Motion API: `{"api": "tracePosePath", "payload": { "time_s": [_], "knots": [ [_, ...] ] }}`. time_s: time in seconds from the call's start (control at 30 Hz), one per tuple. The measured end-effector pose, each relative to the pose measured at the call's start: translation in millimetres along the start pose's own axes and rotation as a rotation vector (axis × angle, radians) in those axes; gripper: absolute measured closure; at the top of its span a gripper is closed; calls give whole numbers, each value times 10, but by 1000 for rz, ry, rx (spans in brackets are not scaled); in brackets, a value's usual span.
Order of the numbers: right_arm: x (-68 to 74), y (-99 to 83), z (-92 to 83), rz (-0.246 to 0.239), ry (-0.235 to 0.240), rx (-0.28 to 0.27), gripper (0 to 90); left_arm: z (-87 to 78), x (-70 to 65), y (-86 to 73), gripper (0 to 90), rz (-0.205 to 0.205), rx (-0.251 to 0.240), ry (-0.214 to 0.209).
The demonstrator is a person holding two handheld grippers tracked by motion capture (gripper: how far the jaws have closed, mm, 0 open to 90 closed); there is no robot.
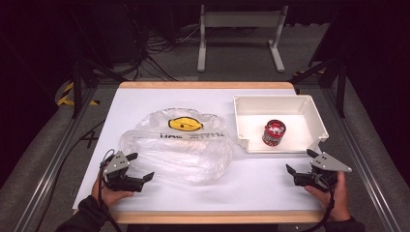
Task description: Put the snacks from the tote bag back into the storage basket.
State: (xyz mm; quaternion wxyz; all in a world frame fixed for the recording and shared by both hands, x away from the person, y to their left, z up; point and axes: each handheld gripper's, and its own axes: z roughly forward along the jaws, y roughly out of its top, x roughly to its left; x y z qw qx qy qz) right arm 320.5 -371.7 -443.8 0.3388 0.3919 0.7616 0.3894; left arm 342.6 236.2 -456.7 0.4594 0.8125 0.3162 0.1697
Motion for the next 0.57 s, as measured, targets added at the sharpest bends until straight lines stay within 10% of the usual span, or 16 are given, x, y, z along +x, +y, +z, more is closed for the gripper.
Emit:
{"api": "tracePosePath", "payload": {
  "time_s": [0.57],
  "knots": [
    [7, 3, 8, -8, 1, 7, 78, 23, -3, 11, 52, 5, 24, -7]
  ]
}}
